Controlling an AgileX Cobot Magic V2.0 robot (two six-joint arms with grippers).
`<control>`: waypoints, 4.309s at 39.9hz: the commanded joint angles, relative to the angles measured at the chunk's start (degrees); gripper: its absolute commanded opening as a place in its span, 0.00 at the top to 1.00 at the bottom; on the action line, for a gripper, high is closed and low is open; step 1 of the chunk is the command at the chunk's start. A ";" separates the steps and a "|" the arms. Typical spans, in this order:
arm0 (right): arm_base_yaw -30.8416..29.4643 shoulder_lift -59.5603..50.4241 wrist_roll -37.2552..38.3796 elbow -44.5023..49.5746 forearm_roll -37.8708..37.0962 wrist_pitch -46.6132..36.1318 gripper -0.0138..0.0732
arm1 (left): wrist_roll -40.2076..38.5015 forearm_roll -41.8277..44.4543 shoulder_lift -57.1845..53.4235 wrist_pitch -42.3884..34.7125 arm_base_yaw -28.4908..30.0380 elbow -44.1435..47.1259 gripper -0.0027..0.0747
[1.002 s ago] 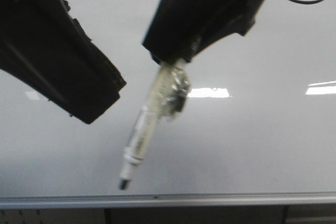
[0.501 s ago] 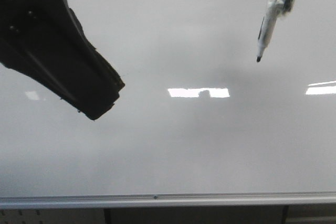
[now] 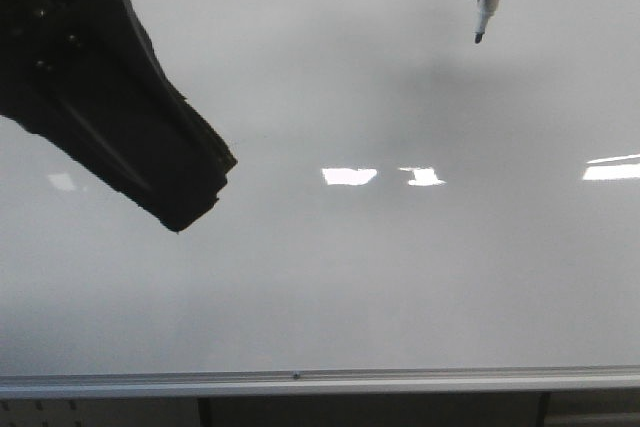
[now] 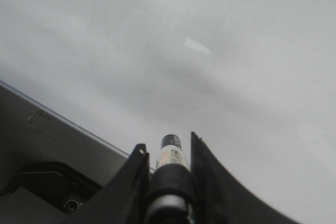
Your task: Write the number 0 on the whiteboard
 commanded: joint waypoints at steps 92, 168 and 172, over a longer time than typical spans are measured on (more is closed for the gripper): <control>-6.98 11.79 4.64 -18.01 -7.41 -13.71 0.92 | 0.17 -3.49 -1.93 0.62 -0.51 -1.69 0.99; -7.01 -13.12 -17.38 17.69 34.69 0.62 0.92 | 3.18 -13.90 -1.93 -1.98 -0.51 -1.69 0.27; -7.01 -17.84 -20.73 27.83 39.12 -1.29 0.92 | 5.05 -15.91 -1.93 -2.27 -0.51 -1.69 0.19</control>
